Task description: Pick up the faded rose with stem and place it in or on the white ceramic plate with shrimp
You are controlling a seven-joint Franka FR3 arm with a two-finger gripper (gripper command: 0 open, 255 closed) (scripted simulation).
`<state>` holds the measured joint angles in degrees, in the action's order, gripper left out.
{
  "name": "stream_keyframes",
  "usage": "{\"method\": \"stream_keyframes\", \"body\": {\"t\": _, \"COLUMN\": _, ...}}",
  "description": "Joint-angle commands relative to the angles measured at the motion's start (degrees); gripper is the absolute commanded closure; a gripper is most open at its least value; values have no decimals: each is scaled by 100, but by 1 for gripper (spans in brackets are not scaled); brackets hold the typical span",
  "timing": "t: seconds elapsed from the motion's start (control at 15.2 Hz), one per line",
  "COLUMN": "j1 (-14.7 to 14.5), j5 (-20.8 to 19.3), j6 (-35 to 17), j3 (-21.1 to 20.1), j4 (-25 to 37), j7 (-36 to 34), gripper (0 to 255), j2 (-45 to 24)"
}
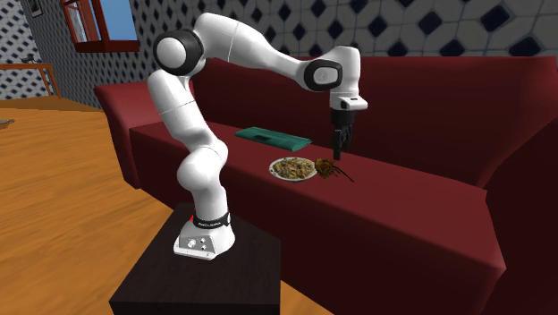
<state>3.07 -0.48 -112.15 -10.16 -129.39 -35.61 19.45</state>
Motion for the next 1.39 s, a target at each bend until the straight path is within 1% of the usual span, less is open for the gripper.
{"method": "stream_keyframes", "body": {"t": 0.0, "j1": 60, "j5": -130, "j6": -92, "j3": -129, "j4": -104, "j7": -472, "gripper": 0, "j2": -50}}
{"method": "stream_keyframes", "body": {"t": 0.33, "j1": 75, "j5": -162, "j6": -536, "j3": -133, "j4": -427, "j7": -494, "gripper": 0, "j2": -174}}
{"method": "stream_keyframes", "body": {"t": 0.86, "j1": 75, "j5": -162, "j6": -535, "j3": -133, "j4": -425, "j7": -494, "gripper": 0, "j2": -174}}
{"method": "stream_keyframes", "body": {"t": 0.92, "j1": 75, "j5": -162, "j6": -535, "j3": -133, "j4": -425, "j7": -494, "gripper": 255, "j2": -174}}
{"method": "stream_keyframes", "body": {"t": 1.32, "j1": 76, "j5": -162, "j6": -540, "j3": -131, "j4": -433, "j7": -491, "gripper": 255, "j2": -171}}
